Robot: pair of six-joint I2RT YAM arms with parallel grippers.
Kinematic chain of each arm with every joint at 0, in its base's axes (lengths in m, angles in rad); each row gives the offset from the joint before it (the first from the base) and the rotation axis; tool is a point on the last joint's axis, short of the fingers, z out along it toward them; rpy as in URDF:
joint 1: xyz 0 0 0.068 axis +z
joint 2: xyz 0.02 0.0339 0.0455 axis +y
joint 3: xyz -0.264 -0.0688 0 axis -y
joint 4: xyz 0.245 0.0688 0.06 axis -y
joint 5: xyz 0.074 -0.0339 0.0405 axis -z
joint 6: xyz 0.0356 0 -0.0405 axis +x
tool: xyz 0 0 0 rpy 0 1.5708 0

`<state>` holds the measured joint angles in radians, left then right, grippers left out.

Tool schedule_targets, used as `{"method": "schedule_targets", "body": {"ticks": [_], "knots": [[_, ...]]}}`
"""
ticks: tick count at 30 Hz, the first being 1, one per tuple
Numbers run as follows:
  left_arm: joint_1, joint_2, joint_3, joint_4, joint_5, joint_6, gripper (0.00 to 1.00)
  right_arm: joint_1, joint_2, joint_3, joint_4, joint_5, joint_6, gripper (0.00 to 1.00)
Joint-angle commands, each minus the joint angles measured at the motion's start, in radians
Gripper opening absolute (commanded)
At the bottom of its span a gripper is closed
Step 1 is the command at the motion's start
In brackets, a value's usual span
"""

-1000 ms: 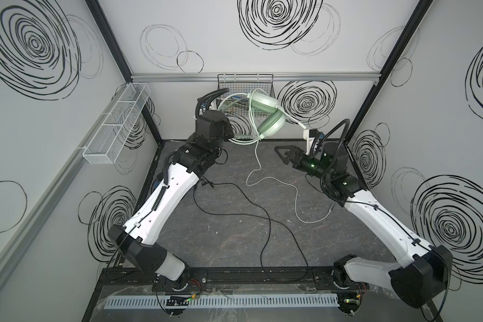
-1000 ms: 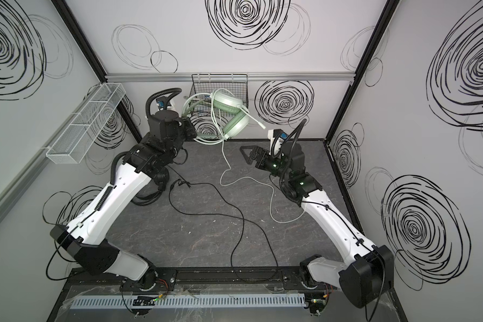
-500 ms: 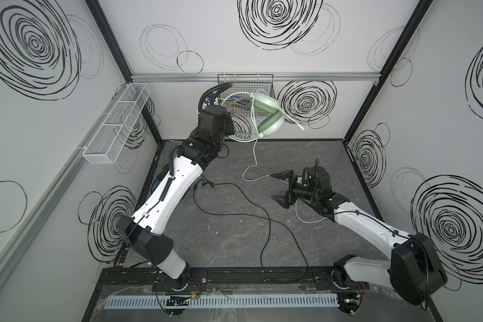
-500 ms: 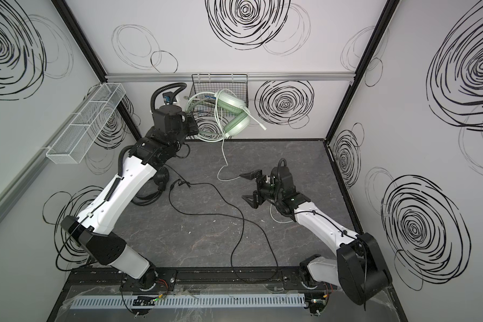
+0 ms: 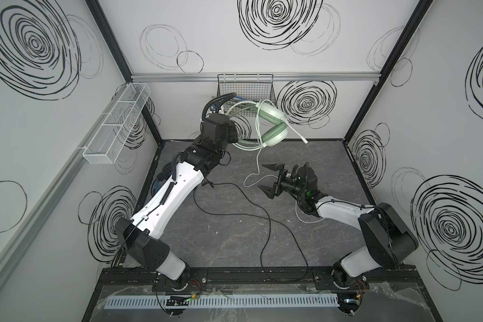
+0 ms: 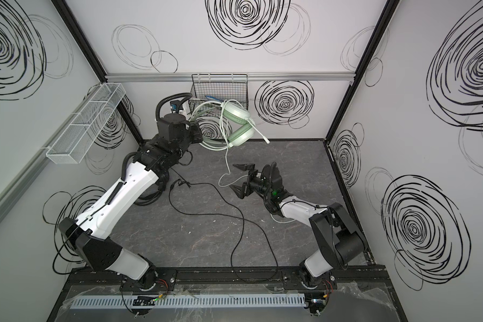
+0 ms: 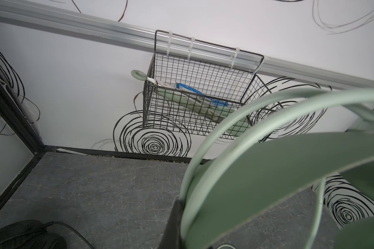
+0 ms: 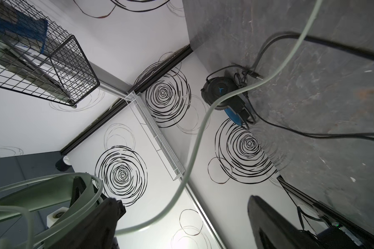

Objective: Wrap the headphones
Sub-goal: 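Reach the right gripper to the cable hanging below the headset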

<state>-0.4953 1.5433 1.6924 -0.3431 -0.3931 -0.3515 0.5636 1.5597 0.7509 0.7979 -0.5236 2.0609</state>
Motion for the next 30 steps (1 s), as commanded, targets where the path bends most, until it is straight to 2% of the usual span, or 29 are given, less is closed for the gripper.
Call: {"method": "schedule_targets", "body": {"ticks": [1, 8, 16, 30], "knots": [[-0.006, -0.065, -0.009, 0.180, 0.025, -0.032, 0.00, 0.028, 0.034, 0.068, 0.133, 0.005, 0.095, 0.97], [-0.005, -0.088, -0.046, 0.210, 0.058, -0.039, 0.00, 0.044, 0.069, 0.097, 0.144, 0.011, 0.099, 0.97], [-0.009, -0.122, -0.026, 0.109, 0.132, -0.100, 0.00, 0.026, 0.214, 0.147, 0.283, -0.027, 0.086, 0.99], [-0.012, -0.232, -0.094, 0.066, 0.275, -0.194, 0.00, 0.004, 0.327, 0.200, 0.271, -0.068, 0.021, 1.00]]}}
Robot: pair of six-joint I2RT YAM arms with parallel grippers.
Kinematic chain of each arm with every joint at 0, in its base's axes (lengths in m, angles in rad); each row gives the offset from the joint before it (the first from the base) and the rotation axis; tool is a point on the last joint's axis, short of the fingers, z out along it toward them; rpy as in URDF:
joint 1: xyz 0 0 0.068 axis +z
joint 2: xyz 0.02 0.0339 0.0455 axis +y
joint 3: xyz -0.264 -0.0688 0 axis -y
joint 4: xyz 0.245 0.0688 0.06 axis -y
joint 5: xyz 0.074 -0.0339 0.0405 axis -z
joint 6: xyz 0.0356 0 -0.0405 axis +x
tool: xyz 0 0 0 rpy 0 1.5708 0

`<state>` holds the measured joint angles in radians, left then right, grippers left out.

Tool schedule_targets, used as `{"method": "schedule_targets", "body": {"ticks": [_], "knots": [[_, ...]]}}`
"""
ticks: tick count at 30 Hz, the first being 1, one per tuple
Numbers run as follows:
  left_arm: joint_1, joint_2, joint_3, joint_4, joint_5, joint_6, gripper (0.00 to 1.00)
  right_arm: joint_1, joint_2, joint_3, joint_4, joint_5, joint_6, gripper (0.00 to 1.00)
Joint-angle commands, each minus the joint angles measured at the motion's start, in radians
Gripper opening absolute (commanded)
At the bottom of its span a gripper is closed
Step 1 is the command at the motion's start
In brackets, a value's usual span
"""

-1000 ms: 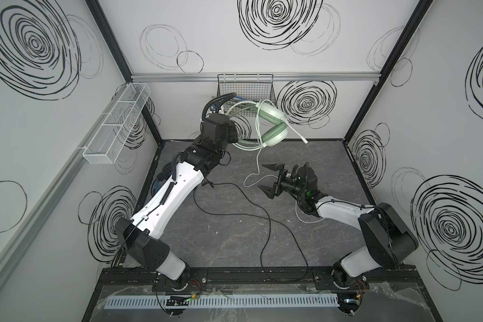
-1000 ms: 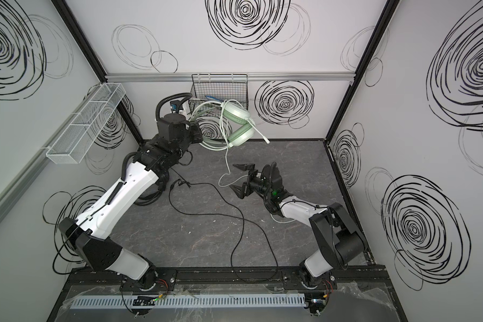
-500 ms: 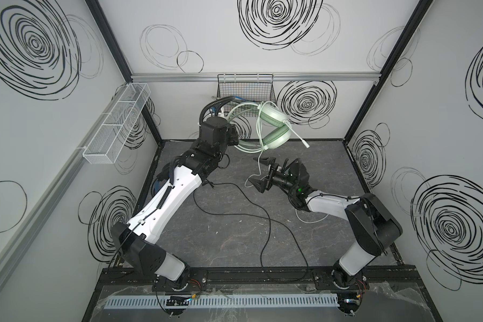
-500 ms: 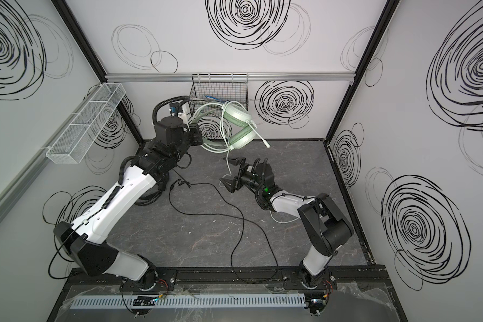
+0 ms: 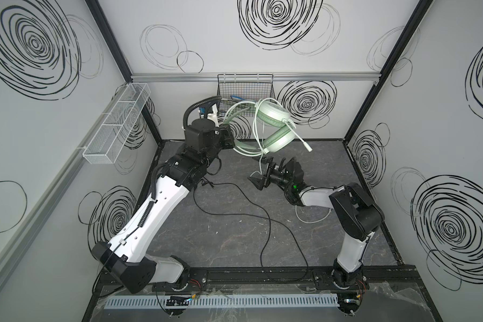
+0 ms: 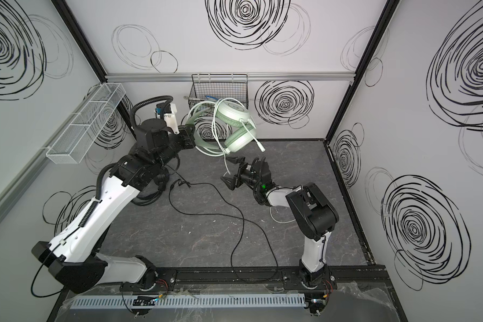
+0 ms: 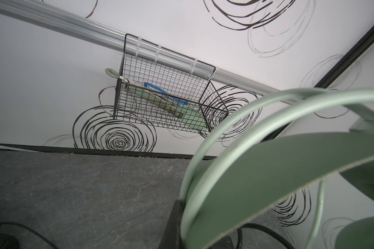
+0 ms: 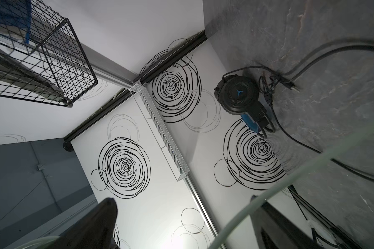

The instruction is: Wrap the headphones

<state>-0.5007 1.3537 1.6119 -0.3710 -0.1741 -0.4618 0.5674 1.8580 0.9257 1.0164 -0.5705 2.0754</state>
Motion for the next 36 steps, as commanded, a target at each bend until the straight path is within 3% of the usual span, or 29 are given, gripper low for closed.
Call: {"method": "schedule_targets", "body": {"ticks": [1, 16, 24, 32, 36], "knots": [[-0.009, -0.047, -0.020, 0.088, 0.060, -0.089, 0.00, 0.000, 0.034, 0.028, 0.054, -0.024, 0.005, 1.00], [0.001, -0.170, -0.078, -0.019, 0.092, -0.093, 0.00, -0.013, 0.092, 0.068, 0.042, -0.038, -0.028, 0.94], [0.016, -0.235, -0.146, -0.039, 0.159, -0.138, 0.00, -0.037, 0.092, 0.107, -0.025, -0.041, -0.081, 0.70], [0.041, -0.276, -0.170, -0.086, 0.207, -0.126, 0.00, -0.063, 0.067, 0.054, -0.043, -0.020, -0.116, 0.66], [0.068, -0.289, -0.172, -0.094, 0.244, -0.135, 0.00, -0.097, 0.059, 0.042, -0.085, -0.035, -0.173, 0.55]]}}
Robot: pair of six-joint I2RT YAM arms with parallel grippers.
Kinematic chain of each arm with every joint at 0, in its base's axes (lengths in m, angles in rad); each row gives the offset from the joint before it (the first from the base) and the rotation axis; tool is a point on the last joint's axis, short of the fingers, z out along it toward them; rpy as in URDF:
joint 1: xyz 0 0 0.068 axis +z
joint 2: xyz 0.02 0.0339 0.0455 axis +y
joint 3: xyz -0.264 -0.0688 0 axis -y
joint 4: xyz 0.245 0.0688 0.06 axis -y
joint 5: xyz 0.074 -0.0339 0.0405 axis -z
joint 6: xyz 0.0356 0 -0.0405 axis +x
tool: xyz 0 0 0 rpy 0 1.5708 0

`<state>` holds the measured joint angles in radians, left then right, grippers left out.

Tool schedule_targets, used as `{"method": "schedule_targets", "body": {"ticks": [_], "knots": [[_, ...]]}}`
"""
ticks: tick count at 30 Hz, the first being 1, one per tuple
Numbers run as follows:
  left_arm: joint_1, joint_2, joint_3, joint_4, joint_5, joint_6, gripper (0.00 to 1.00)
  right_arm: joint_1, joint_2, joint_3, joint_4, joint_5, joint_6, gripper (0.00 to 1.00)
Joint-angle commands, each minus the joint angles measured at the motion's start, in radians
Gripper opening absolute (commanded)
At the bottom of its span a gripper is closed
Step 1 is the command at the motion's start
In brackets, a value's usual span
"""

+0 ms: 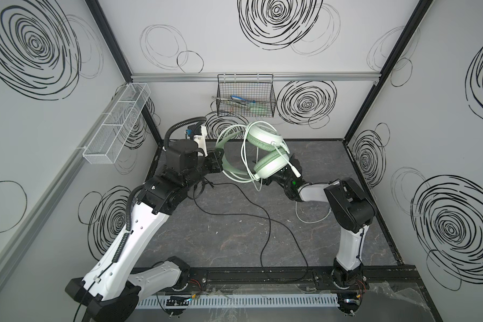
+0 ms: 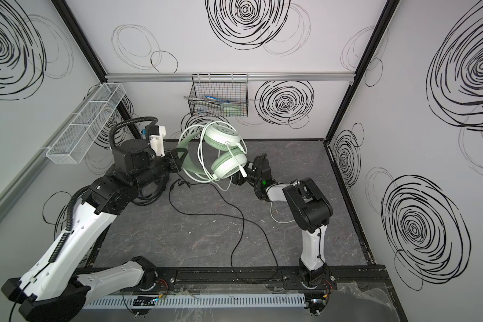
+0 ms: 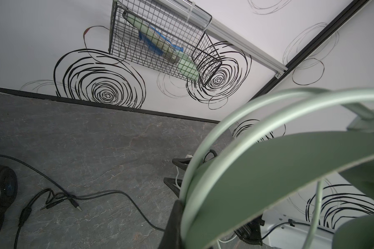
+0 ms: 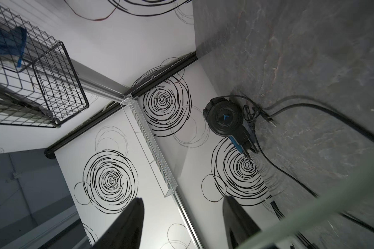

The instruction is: Wrap the headphones

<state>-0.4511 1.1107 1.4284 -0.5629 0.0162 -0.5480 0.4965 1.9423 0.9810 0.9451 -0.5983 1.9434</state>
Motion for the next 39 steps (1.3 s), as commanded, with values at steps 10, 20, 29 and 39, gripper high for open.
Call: {"method": "schedule_targets", "body": {"ticks": [10, 20, 29, 39], "knots": [[0.023, -0.052, -0.046, 0.076, 0.171, -0.013, 0.00, -0.122, -0.118, 0.046, -0.275, 0.001, -0.326, 0.08], [0.018, -0.037, -0.088, 0.022, 0.231, 0.078, 0.00, -0.211, -0.256, 0.308, -0.688, 0.122, -0.803, 0.00], [-0.128, 0.032, -0.088, -0.050, 0.279, 0.308, 0.00, -0.221, -0.295, 0.537, -0.793, 0.126, -1.117, 0.00], [-0.193, 0.111, -0.139, -0.066, 0.077, 0.307, 0.00, -0.135, -0.375, 0.673, -0.845, 0.185, -1.403, 0.00]]}}
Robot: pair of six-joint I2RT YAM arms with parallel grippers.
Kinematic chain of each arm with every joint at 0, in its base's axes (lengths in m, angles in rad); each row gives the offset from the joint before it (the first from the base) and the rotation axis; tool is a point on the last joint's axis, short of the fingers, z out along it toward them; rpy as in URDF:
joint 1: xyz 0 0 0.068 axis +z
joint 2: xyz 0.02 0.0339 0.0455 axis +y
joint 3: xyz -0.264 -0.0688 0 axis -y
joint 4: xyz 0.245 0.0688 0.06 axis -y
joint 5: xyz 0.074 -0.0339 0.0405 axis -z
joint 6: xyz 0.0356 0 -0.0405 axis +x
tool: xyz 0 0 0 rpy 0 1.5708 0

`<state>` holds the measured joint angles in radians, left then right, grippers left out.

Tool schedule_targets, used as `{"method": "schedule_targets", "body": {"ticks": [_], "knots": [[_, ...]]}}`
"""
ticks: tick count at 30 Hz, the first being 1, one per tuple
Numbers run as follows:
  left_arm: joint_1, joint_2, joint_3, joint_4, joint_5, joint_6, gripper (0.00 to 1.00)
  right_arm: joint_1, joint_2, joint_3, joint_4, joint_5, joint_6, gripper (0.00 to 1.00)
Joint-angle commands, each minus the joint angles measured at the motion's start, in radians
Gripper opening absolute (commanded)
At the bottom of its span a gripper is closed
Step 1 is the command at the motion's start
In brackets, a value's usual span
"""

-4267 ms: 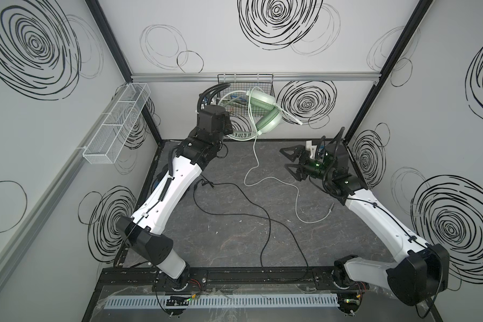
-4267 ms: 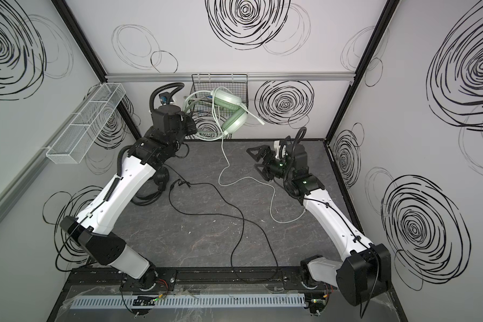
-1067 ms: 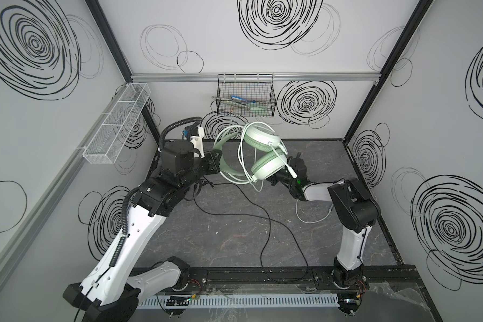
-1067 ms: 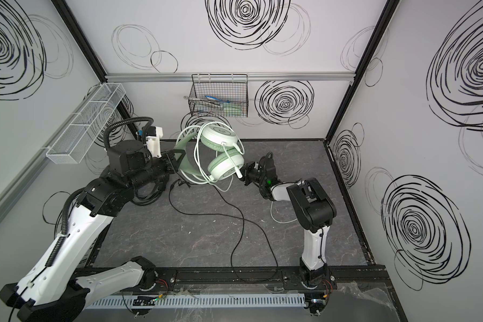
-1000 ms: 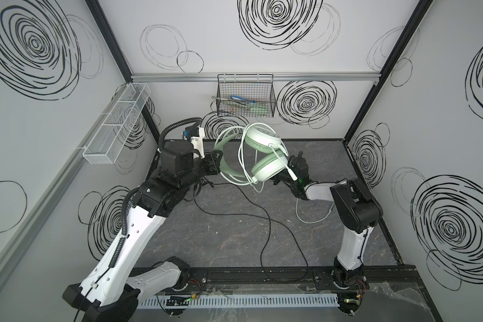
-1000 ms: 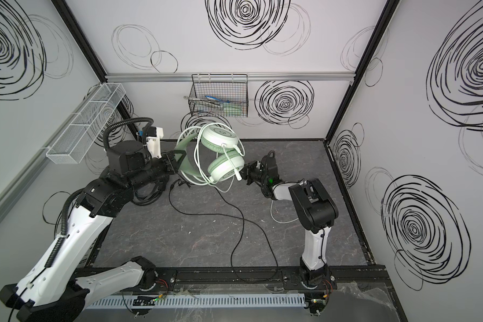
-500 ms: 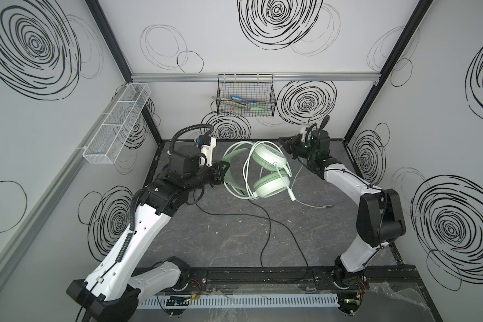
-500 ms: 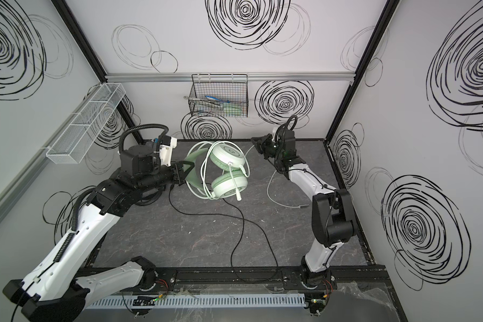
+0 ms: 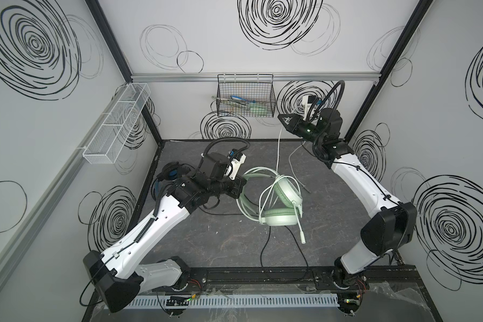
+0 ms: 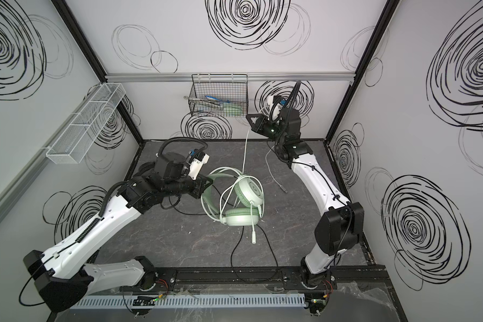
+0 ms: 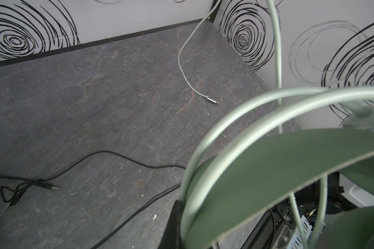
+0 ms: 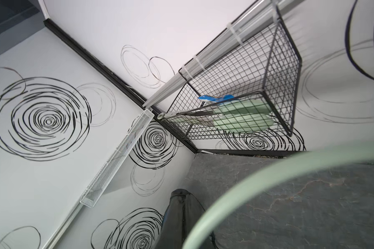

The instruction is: Wrap the headphones

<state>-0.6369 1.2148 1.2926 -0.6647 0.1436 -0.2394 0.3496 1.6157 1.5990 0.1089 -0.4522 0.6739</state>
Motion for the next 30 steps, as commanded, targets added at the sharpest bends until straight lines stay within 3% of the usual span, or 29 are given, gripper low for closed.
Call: {"method": "schedule_targets", "body": {"ticks": [1, 6, 9, 17, 22, 30], "knots": [[-0.007, 0.013, -0.006, 0.034, -0.065, -0.008, 0.00, 0.019, -0.052, 0.066, -0.021, 0.040, -0.159, 0.00], [0.006, 0.042, -0.008, 0.055, -0.139, -0.055, 0.00, 0.104, -0.109, 0.069, -0.082, 0.051, -0.354, 0.00], [0.011, 0.063, -0.005, 0.069, -0.197, -0.080, 0.00, 0.201, -0.180, 0.017, -0.094, 0.135, -0.509, 0.00], [0.008, 0.119, 0.013, 0.056, -0.442, -0.109, 0.00, 0.381, -0.265, -0.030, -0.194, 0.341, -0.726, 0.00], [0.013, 0.130, 0.010, 0.072, -0.552, -0.122, 0.00, 0.523, -0.296, -0.048, -0.220, 0.547, -0.876, 0.00], [0.052, 0.156, 0.076, 0.113, -0.718, -0.116, 0.00, 0.785, -0.335, -0.126, -0.124, 0.982, -1.191, 0.00]]}}
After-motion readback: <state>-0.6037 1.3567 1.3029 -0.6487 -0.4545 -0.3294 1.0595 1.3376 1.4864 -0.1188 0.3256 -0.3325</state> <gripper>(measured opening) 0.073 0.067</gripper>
